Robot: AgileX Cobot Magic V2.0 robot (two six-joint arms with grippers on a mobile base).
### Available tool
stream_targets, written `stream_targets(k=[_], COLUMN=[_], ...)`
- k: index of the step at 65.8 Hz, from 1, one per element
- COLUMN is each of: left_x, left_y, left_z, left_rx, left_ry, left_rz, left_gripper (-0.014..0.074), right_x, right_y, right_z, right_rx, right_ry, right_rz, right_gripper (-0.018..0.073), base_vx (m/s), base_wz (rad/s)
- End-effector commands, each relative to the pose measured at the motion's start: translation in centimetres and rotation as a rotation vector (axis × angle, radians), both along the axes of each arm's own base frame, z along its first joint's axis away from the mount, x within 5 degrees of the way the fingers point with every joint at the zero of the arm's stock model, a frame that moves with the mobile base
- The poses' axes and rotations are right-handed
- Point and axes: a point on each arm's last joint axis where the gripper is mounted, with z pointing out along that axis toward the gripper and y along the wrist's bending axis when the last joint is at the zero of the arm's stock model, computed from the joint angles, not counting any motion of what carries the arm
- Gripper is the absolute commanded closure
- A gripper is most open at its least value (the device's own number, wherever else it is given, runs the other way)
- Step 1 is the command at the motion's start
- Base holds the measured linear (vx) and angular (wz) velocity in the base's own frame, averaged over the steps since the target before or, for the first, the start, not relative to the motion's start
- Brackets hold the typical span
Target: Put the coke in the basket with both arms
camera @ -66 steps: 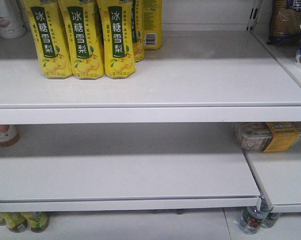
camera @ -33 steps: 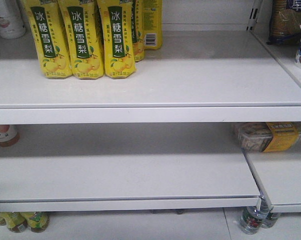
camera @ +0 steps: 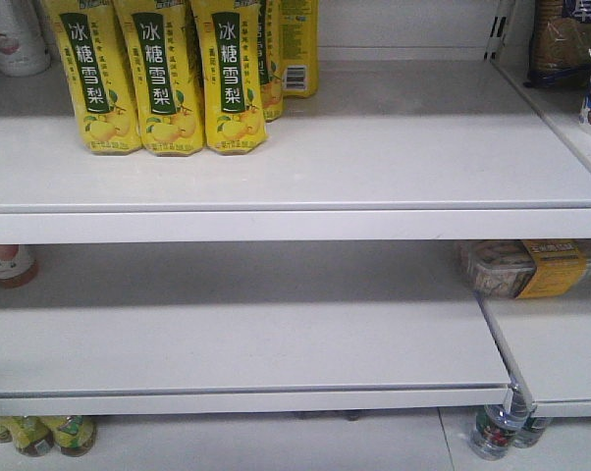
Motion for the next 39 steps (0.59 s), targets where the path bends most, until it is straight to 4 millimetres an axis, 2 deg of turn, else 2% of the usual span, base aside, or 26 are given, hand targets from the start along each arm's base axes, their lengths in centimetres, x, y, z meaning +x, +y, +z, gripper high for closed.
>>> stream_targets(k=[1,20,31,39], left_x=[-0.7,-0.63,-0.61,-0.63], left_y=[-0.24,-0.31,-0.53,-0.57], left_z=[2.4,2.22,2.2,2.27], left_rx=[0.116,0.164,0.28,0.286], left_ry=[-0.189,-0.164,-0.155,-0.163], left_rz=[0.005,0.006,0.007,0.006], left_gripper=[0.0603,0.0603,0.0603,0.0603], right_x=[0.1,0.1,0.1,0.1], right_y=[0.17,0.17,0.17,0.17], right_z=[1.23,1.23,1.23,1.23], right_rx=[0.01,0.01,0.01,0.01], right_ry=[-0.072,-0.072,-0.072,-0.072], right_rz=[0.02,0.02,0.02,0.02], right_gripper=[0.0564,0.0564,0.0564,0.0564], base_vx=[0.0,0.0,0.0,0.0], base_wz=[0.0,0.0,0.0,0.0])
